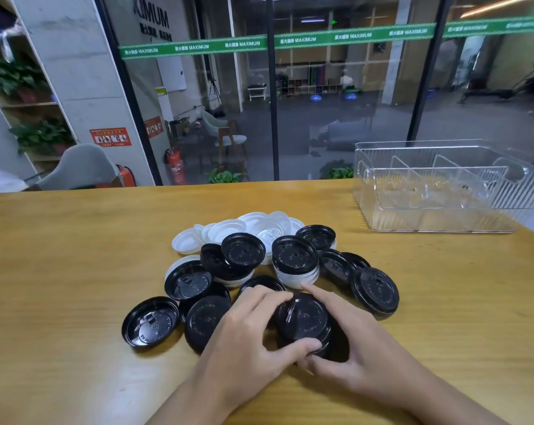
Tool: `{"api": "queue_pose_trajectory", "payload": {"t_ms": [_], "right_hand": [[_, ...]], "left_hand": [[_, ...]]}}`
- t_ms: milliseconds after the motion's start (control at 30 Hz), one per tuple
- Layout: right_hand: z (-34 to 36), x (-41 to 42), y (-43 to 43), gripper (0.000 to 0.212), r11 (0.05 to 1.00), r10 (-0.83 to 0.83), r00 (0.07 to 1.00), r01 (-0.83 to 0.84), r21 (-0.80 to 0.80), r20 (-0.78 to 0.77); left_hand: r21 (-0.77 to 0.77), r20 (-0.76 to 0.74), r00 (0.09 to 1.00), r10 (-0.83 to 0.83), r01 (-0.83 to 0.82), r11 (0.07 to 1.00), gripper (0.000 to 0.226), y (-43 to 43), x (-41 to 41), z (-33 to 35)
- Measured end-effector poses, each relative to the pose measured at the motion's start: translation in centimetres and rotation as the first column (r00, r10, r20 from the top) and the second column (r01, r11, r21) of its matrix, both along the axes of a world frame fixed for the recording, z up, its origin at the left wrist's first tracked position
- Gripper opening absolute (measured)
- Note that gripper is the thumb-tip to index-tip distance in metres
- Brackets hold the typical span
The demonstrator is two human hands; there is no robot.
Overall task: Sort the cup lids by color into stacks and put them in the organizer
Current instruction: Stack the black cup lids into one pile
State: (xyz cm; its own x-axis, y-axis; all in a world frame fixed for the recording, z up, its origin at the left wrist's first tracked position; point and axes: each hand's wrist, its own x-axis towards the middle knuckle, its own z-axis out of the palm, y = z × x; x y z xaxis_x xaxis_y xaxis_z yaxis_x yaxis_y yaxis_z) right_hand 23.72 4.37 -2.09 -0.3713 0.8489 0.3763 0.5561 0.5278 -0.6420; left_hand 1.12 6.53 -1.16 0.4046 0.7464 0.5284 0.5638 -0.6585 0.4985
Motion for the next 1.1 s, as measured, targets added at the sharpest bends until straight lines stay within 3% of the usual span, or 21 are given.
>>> {"api": "queue_pose_trajectory", "payload": {"t_ms": [133,267,600,1100], "right_hand": [[-0.2,0.1,0.1,0.087,1.000,-0.011,1.000,0.011,0.009,0.006],[-0.2,0.1,0.2,0.084,1.000,-0.007,1.000,0.007,0.019,-0.002],[-0.3,0.1,0.3,0.081,1.000,0.019,0.999,-0.019,0.017,0.031],[-1.3,0.5,0.4,0.093,0.999,0.030,0.995,-0.028,-0.026,0.093]], "left_hand": [[0.017,-0.022,0.999,0.024,-0.023,1.000,0.068,-0.1,0.4,-0.2],[0.052,-0.034,0.999,-0.006,0.008,0.999,0.058,0.0,0.2,-0.7],[-0.052,0.035,0.999,-0.031,0.033,0.998,0.067,0.0,0.7,-1.1],[-0.053,0.130,0.991,-0.015,0.022,0.998,0.065,0.1,0.6,-1.6]]}}
